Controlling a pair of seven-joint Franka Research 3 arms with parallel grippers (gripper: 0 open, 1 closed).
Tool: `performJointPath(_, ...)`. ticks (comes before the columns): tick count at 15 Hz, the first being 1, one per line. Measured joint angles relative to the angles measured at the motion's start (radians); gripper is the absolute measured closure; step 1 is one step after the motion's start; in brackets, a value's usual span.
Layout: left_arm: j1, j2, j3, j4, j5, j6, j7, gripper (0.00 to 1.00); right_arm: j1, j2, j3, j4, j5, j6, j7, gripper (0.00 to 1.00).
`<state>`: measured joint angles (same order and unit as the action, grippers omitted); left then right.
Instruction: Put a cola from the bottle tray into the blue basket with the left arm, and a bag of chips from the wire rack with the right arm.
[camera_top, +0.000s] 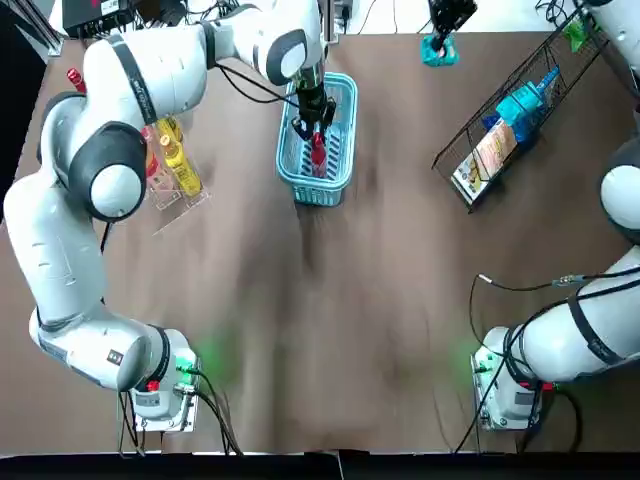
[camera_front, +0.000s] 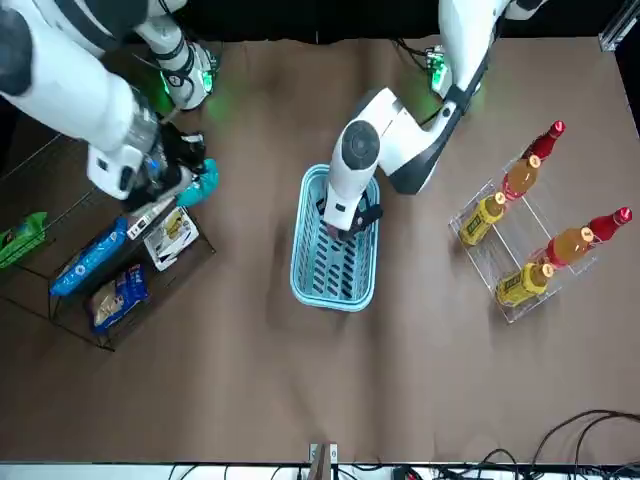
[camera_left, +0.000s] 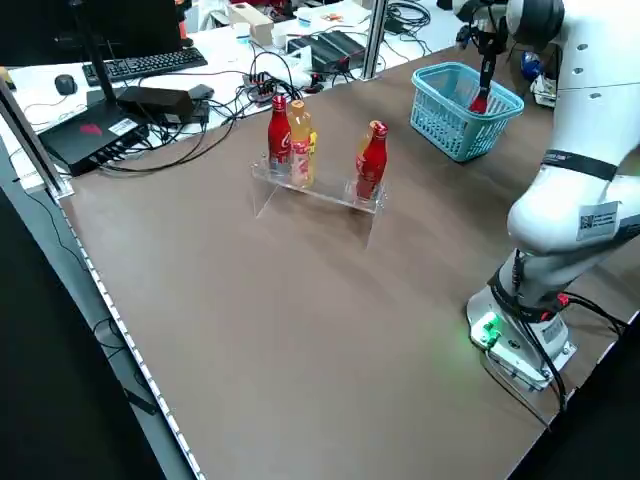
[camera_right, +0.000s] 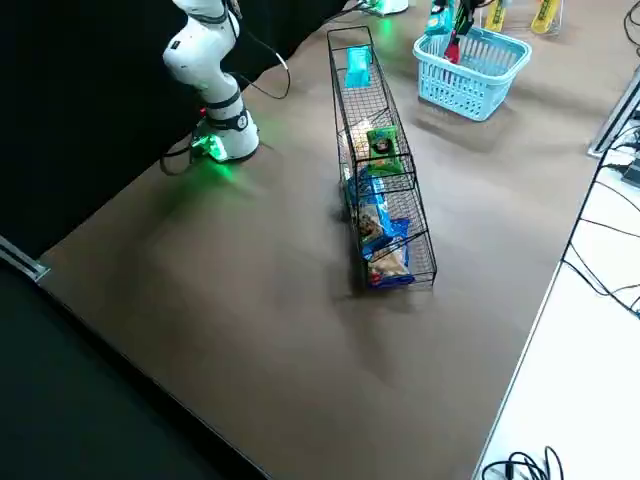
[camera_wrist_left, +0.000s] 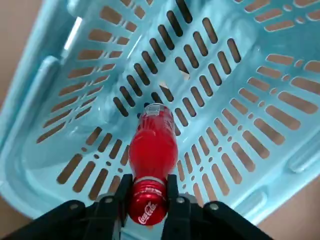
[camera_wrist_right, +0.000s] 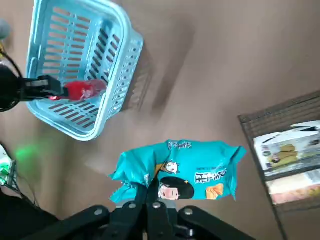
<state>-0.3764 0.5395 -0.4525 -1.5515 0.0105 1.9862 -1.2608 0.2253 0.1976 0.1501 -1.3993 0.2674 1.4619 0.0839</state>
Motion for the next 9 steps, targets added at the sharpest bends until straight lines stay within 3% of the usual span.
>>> performJointPath(7,-0.004,0.042,0.0,0.001,0.0,0.012,0.0,0.68,0.112,0.08,0.0,0.0,0.021,0.097,0.144,0.99)
performJointPath(9,-0.006,0.042,0.0,0.001,0.0,0.012,0.0,0.59,0.125,0.095,0.0,0.0,0.035,0.098,0.165,0.99)
